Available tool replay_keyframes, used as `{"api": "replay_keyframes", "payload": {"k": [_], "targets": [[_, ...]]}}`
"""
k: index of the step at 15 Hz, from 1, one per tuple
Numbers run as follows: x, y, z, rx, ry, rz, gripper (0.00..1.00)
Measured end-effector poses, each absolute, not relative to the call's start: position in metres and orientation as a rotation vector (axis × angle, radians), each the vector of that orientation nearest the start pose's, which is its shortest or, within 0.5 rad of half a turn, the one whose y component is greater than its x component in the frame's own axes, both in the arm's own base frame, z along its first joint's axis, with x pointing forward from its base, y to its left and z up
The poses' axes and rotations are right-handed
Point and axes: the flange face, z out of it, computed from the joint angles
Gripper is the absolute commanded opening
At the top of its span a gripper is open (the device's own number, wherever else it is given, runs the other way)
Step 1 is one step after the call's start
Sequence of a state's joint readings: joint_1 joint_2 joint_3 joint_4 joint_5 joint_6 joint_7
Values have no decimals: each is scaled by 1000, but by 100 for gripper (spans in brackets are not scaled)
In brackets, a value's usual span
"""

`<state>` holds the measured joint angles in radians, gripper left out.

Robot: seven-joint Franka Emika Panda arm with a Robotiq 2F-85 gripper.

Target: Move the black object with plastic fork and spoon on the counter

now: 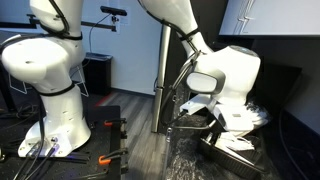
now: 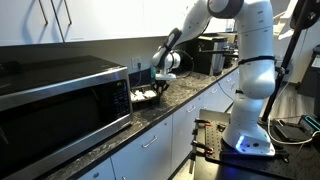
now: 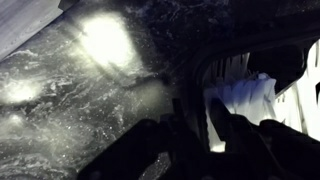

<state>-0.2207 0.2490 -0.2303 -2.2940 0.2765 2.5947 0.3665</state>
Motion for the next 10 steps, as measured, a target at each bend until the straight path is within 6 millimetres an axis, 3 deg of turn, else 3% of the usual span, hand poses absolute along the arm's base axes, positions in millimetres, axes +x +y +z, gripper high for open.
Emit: {"api": "replay_keyframes", "payload": {"k": [1, 5, 10], "targets": [[480, -239, 253, -2648, 1517, -112, 0], [475, -247, 273, -2683, 1505, -161, 4], [444, -272, 278, -2661, 1584, -159, 4]]}}
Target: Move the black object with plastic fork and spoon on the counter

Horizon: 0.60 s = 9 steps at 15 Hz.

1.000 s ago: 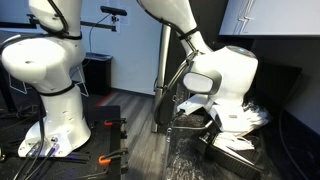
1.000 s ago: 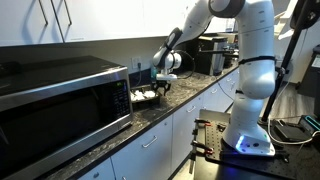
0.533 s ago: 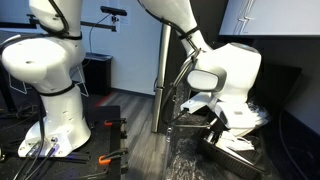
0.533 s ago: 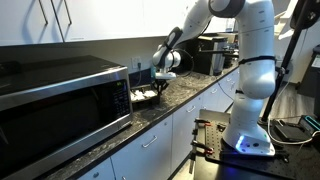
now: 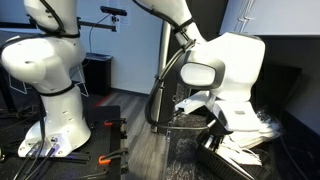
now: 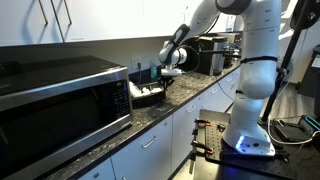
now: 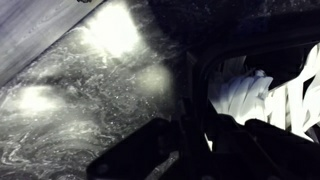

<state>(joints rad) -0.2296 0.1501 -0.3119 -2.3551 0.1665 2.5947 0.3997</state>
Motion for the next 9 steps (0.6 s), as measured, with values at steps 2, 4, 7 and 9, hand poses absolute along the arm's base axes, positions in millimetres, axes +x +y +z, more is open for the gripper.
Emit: {"api": "replay_keyframes", "payload": {"k": [2, 4, 7, 9], "targets": [[429, -283, 274, -2657, 1606, -139, 4], [413, -293, 269, -2676, 1581, -120, 4], [393, -306, 269, -2737, 1467, -106, 4], [381, -312, 272, -2776, 1385, -84, 4]]}}
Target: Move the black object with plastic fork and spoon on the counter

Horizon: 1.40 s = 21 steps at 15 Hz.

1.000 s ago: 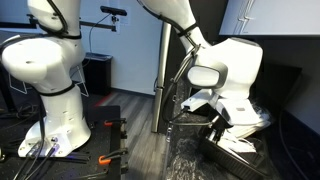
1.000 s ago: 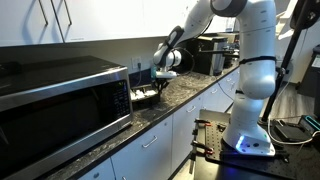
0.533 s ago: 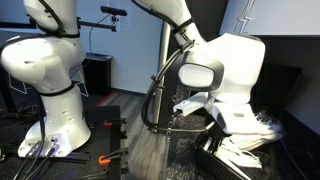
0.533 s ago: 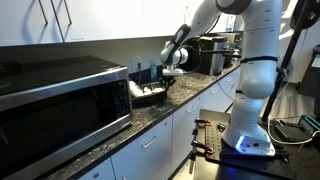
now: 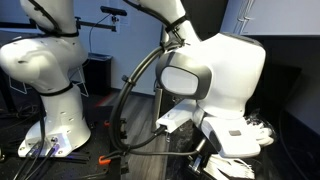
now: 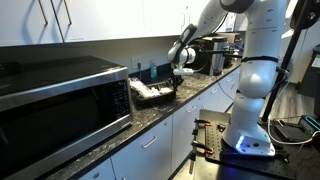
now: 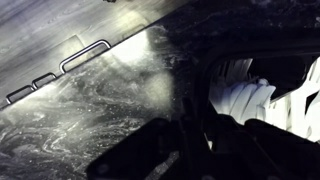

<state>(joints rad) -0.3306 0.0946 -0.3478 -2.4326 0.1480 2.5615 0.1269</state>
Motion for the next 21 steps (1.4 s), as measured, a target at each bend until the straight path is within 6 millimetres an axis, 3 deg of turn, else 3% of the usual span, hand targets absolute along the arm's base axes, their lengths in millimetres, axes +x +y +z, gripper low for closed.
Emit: {"api": "replay_keyframes", "payload": {"k": [5, 6, 7, 10, 11, 16, 21], "targets": [[351, -330, 289, -2889, 1243, 52, 4], [346, -333, 292, -2890, 1238, 56, 14], [344, -335, 295, -2884, 1238, 46, 14], [344, -335, 300, -2877, 1240, 35, 14], [344, -335, 300, -2877, 1240, 35, 4], [345, -338, 294, -2870, 1257, 35, 4], [347, -360, 290, -2838, 1314, -86, 4]]}}
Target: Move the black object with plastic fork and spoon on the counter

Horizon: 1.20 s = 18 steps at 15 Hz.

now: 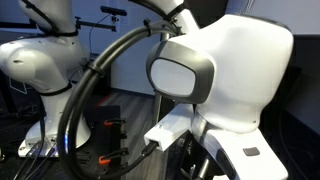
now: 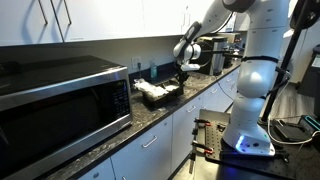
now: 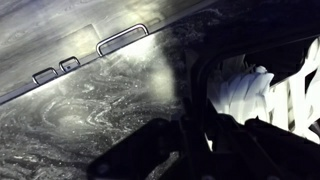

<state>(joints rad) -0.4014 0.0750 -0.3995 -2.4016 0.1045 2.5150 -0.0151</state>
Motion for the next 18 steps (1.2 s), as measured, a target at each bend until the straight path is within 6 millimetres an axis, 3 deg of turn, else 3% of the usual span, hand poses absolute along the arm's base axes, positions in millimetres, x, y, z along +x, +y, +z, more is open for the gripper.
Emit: {"api": "replay_keyframes", "payload": {"k": [4, 10, 18], "targets": [[359, -377, 284, -2814, 1363, -192, 4], [369, -406, 269, -2969, 1223, -142, 4], [376, -438, 288, -3118, 1073, -166, 4]]}}
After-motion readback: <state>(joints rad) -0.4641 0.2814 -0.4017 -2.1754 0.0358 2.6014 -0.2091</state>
